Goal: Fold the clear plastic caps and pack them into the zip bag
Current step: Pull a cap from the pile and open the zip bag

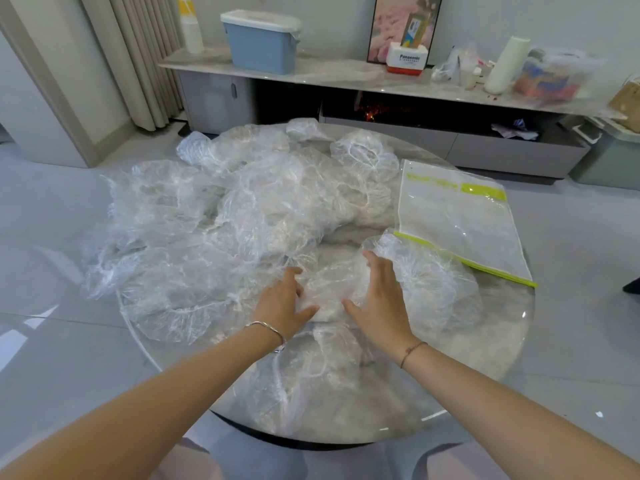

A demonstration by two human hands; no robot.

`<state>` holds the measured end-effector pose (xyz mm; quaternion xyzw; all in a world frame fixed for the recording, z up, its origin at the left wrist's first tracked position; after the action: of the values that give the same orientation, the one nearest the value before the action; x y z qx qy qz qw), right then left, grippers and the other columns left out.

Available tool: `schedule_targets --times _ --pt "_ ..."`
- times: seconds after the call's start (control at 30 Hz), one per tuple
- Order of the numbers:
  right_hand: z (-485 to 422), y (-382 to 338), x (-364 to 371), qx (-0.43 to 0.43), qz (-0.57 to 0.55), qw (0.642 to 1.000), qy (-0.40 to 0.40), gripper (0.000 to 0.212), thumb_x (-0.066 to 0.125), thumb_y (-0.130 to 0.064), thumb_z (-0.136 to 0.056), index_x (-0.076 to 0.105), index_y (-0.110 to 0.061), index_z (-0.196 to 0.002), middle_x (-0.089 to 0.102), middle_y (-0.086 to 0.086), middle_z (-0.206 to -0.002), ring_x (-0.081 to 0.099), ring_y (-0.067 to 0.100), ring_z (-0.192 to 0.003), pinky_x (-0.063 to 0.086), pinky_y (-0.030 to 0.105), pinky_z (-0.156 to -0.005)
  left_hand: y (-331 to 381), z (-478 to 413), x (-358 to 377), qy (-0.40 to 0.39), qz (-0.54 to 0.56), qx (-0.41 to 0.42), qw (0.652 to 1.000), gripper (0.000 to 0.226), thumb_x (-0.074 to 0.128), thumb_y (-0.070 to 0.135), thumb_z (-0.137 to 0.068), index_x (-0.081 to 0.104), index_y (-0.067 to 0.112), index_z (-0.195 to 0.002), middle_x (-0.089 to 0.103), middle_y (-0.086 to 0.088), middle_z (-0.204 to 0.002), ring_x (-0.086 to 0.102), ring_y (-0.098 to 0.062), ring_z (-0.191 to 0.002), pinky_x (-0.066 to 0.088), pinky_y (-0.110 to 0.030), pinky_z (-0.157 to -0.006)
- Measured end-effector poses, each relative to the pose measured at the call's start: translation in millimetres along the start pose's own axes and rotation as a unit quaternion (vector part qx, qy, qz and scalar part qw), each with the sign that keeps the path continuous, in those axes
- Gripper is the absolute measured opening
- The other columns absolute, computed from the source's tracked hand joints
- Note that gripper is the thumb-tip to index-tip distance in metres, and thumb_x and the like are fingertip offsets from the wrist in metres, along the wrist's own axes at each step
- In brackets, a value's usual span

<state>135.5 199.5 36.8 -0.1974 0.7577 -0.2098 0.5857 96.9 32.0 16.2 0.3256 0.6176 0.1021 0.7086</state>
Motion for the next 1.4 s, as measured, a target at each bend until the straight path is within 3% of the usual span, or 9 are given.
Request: schedule_targets --times 0.1,0.2,0.23,0.3,0.4,0.77,0.93,1.2,1.4 --pt "-2 -18 5 -0.125 0.096 0.987 -0.025 0.068 0.044 -0.038 -0.094 0.014 -0.020 -0.151 0.009 -0.001 -0.158 0.003 0.015 -0.145 0.002 0.030 -0.117 7 0 2 0.036 -0.085 0.073 0.993 0.088 0.063 0.034 -0.087 0.002 0.021 -0.149 0.033 -0.003 -0.141 0.030 -0.019 -0.133 0.025 -0.033 -0.114" --pt "5 -5 31 -0.115 0.157 0.966 -0.169 0.078 -0.002 -0.057 -0.085 0.003 -0.018 -0.152 -0.005 -0.005 -0.159 -0.012 0.010 -0.145 -0.015 0.029 -0.116 15 2 12 0.030 -0.188 0.169 0.967 0.065 0.037 0.025 -0.099 -0.007 0.024 -0.147 -0.001 0.000 -0.158 0.002 -0.021 -0.146 -0.004 -0.033 -0.117" --pt "8 3 38 -0.097 0.161 0.961 -0.203 0.080 -0.006 -0.059 -0.084 -0.001 -0.018 -0.152 -0.007 -0.005 -0.159 -0.014 0.008 -0.145 -0.016 0.028 -0.115 15 3 16 0.006 -0.205 0.179 0.962 0.053 0.016 0.032 -0.101 -0.007 0.022 -0.148 -0.006 0.002 -0.157 -0.006 -0.019 -0.145 -0.011 -0.031 -0.114" --pt "13 12 47 -0.073 0.157 0.955 -0.241 0.074 0.002 -0.060 -0.091 -0.007 -0.018 -0.151 -0.011 -0.005 -0.159 -0.016 0.006 -0.144 -0.016 0.028 -0.115 11 5 23 -0.054 -0.199 0.171 0.964 0.078 -0.025 0.057 -0.081 -0.009 0.022 -0.149 -0.012 0.006 -0.156 -0.017 -0.012 -0.142 -0.015 -0.028 -0.113" --pt "16 17 50 -0.063 0.155 0.950 -0.263 0.075 0.008 -0.061 -0.091 -0.009 -0.019 -0.151 -0.014 -0.007 -0.158 -0.018 0.004 -0.143 -0.015 0.030 -0.116 1 5 34 -0.106 -0.211 0.150 0.960 0.105 -0.043 0.066 -0.056 -0.015 0.022 -0.147 -0.016 0.007 -0.156 -0.019 -0.010 -0.142 -0.013 -0.030 -0.116" --pt "14 14 54 -0.091 0.178 0.945 -0.258 0.091 -0.010 -0.069 -0.075 -0.011 -0.017 -0.150 -0.015 -0.005 -0.158 -0.022 0.004 -0.140 -0.015 0.030 -0.116 -1 4 39 -0.153 -0.234 0.116 0.953 0.090 -0.023 0.061 -0.067 -0.017 0.020 -0.147 -0.021 0.006 -0.155 -0.021 -0.012 -0.141 -0.014 -0.031 -0.115" --pt "13 14 56 -0.087 0.177 0.944 -0.264 0.091 -0.011 -0.069 -0.074 -0.011 -0.018 -0.150 -0.016 -0.005 -0.158 -0.019 0.006 -0.142 -0.014 0.030 -0.116 0 5 39 -0.170 -0.252 0.102 0.947 0.059 0.006 0.046 -0.100 -0.016 0.019 -0.148 -0.021 0.004 -0.155 -0.020 -0.014 -0.142 -0.010 -0.033 -0.117" --pt "14 15 56 -0.081 0.174 0.943 -0.271 0.091 -0.009 -0.068 -0.075 -0.011 -0.017 -0.150 -0.016 -0.004 -0.158 -0.019 0.007 -0.143 -0.015 0.029 -0.116 2 6 37 -0.181 -0.283 0.103 0.936 0.058 0.007 0.044 -0.101 -0.016 0.019 -0.148 -0.022 0.002 -0.155 -0.019 -0.016 -0.142 -0.009 -0.033 -0.117" --pt "12 11 52 -0.083 0.173 0.943 -0.271 0.089 -0.002 -0.069 -0.079 -0.006 -0.017 -0.151 -0.010 -0.003 -0.159 -0.012 0.009 -0.145 -0.014 0.030 -0.116 3 -1 20 -0.165 -0.299 0.144 0.929 0.058 0.022 0.049 -0.099 0.007 0.028 -0.150 0.004 0.002 -0.158 -0.001 -0.018 -0.146 -0.002 -0.036 -0.118"
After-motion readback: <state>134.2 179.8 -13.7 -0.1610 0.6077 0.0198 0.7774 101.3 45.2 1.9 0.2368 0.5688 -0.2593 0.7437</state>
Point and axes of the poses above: each hand's wrist, its own z-axis away from the middle knuckle, its own x-axis out of the palm, y = z × x, the point moved 5 cm from there along -z, towards the middle knuckle
